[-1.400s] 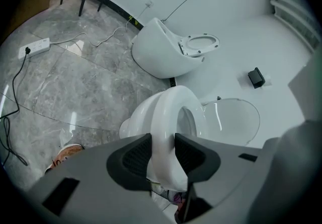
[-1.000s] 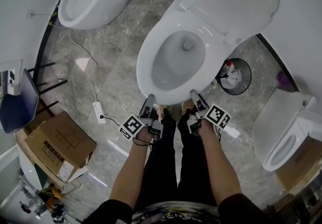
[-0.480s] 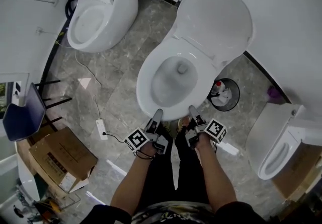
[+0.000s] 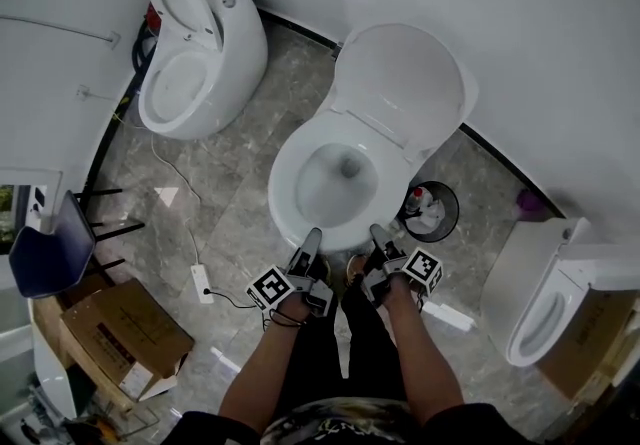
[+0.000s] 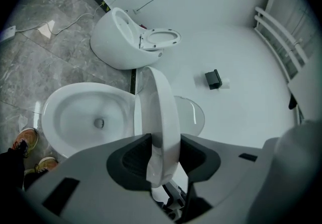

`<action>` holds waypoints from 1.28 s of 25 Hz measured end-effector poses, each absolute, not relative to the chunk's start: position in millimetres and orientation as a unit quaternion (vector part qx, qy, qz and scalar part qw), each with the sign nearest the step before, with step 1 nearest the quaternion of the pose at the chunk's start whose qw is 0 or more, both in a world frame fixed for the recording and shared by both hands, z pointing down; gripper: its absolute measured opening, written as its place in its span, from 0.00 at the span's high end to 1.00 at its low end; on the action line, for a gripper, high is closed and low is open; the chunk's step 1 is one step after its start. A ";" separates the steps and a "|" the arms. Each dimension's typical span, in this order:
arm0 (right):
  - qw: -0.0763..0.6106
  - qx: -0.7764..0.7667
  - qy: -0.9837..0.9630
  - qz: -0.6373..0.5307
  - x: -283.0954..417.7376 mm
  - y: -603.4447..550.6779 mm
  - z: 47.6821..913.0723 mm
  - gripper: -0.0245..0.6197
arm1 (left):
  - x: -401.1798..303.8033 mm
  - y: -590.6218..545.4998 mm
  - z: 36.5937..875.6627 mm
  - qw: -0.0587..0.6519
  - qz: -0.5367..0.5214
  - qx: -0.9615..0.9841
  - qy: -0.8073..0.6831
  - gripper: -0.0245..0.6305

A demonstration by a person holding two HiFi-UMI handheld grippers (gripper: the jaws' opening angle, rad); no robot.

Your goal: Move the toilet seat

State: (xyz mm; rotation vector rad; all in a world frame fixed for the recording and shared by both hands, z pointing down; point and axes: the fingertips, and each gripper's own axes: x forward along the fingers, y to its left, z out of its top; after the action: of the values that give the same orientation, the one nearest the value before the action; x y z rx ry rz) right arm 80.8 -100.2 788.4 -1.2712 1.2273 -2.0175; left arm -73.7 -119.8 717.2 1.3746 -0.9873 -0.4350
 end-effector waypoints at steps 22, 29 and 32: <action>0.391 -0.433 0.385 -0.715 125.1 -145.9 702.5 0.68 | -13.2 -188.5 618.0 0.602 -0.196 0.662 -0.401 0.67; 0.410 -0.440 0.384 -0.700 134.7 -155.7 691.3 0.68 | -1.7 -202.5 603.2 0.597 -0.200 0.673 -0.387 0.66; 0.423 -0.449 0.382 -0.688 138.4 -161.8 688.0 0.69 | 4.8 -211.1 596.9 0.601 -0.203 0.680 -0.368 0.66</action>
State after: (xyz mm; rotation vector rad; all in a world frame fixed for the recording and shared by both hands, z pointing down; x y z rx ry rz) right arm 138.4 -161.8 688.0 -1.1238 0.9561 -1.7230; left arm 4.8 -211.1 596.9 1.5761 -0.8536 -0.4699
